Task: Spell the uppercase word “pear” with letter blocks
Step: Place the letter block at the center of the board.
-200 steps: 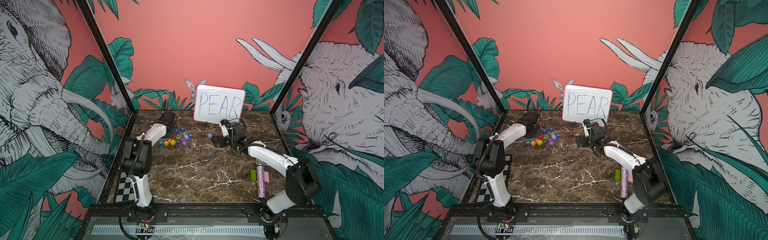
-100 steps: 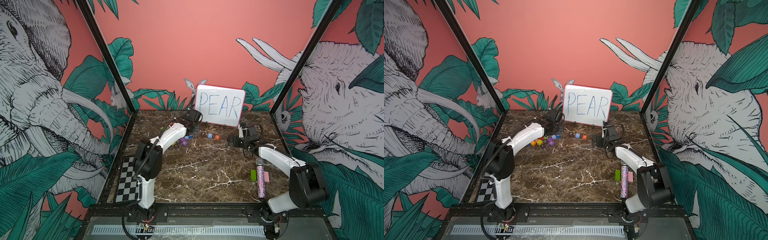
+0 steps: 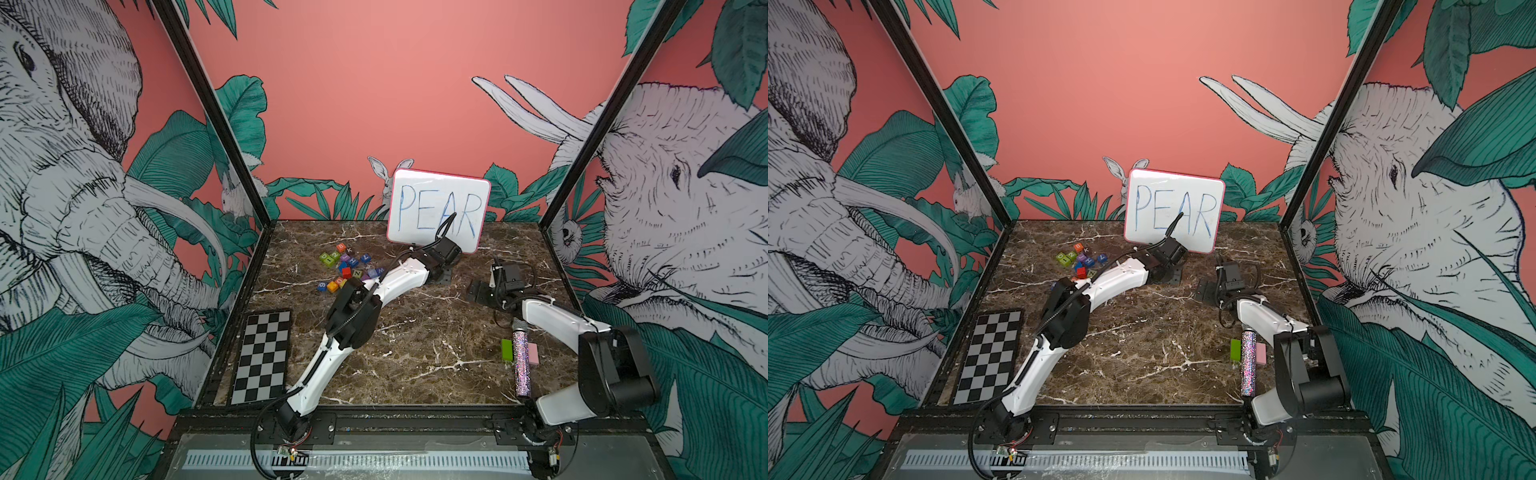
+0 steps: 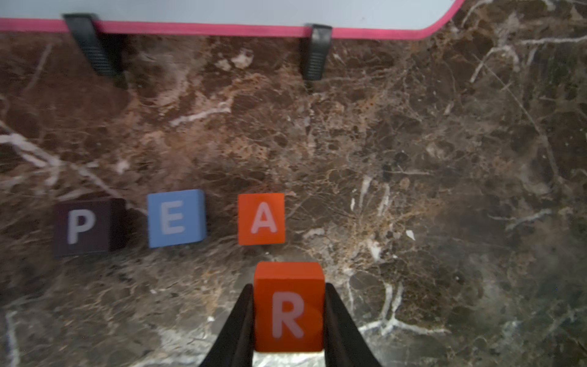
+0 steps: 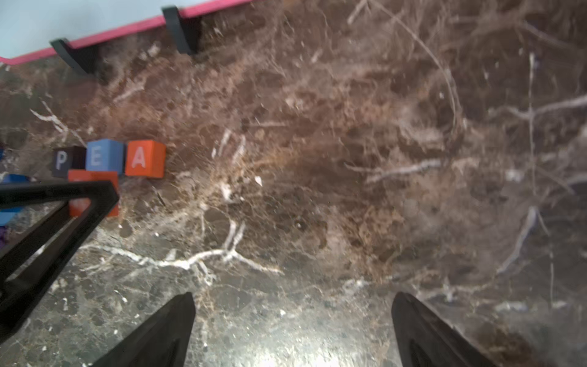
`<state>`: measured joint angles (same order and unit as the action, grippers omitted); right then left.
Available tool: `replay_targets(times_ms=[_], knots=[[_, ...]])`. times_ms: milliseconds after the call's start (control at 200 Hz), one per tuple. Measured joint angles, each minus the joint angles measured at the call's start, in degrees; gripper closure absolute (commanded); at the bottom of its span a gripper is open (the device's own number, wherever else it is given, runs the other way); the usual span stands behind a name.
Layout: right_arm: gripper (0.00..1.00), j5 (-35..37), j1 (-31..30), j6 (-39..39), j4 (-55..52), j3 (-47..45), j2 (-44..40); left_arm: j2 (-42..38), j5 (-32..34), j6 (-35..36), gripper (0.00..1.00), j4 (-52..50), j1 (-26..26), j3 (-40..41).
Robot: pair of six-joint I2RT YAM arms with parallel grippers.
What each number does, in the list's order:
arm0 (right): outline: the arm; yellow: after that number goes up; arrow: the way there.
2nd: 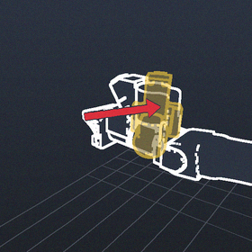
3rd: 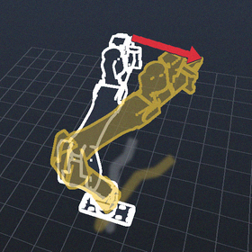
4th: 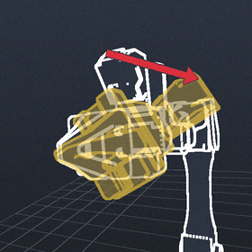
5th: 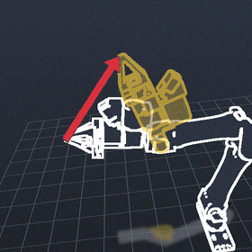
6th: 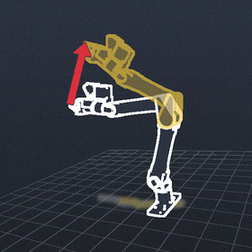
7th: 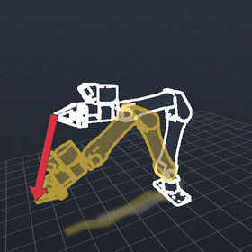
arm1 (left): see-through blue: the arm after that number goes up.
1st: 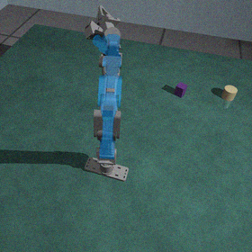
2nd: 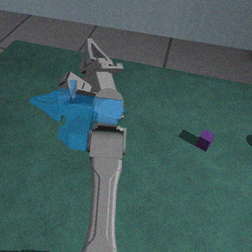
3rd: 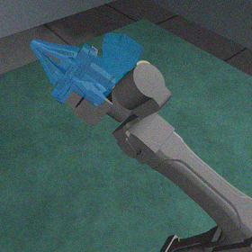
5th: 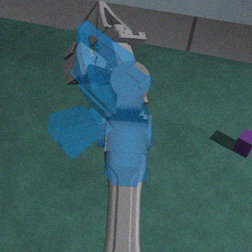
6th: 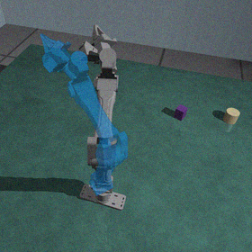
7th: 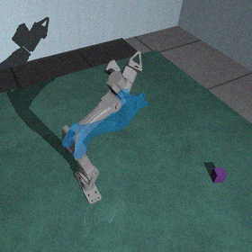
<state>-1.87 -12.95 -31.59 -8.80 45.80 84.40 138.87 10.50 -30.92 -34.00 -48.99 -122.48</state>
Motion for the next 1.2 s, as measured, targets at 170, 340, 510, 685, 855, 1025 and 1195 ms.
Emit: replay_targets(times_ms=[170,340,510,685,855,1025,1195], knots=[[0.01,0.00,0.72,-1.53,1.55,-2.60,-1.57,3.10,-0.15,-0.20,0.73,0.31,-1.18,-4.96],[0.01,-0.02,1.79,-2.62,2.64,-3.65,-1.92,6.97,-0.17,-0.20,0.73,0.48,-1.27,-9.73],[0.01,-0.02,2.78,-3.19,3.74,-4.48,-3.04,10.12,-0.22,-0.17,0.73,0.48,-1.22,-12.72],[0.01,-0.02,3.28,-3.82,4.37,-4.50,-3.28,11.34,-0.52,-0.17,0.73,0.42,-1.22,-13.60],[0.01,-0.35,3.37,-4.20,5.35,-4.50,-3.23,11.47,-0.63,-0.17,0.72,0.13,-1.22,-13.64],[0.01,-1.77,3.37,-4.57,7.15,-4.50,-2.32,11.78,-0.63,-0.15,0.72,-0.17,-1.22,-14.21],[0.01,-2.51,3.39,-5.07,8.13,-4.50,-1.55,12.09,-0.63,-0.13,0.71,-0.24,-1.22,-14.43]])
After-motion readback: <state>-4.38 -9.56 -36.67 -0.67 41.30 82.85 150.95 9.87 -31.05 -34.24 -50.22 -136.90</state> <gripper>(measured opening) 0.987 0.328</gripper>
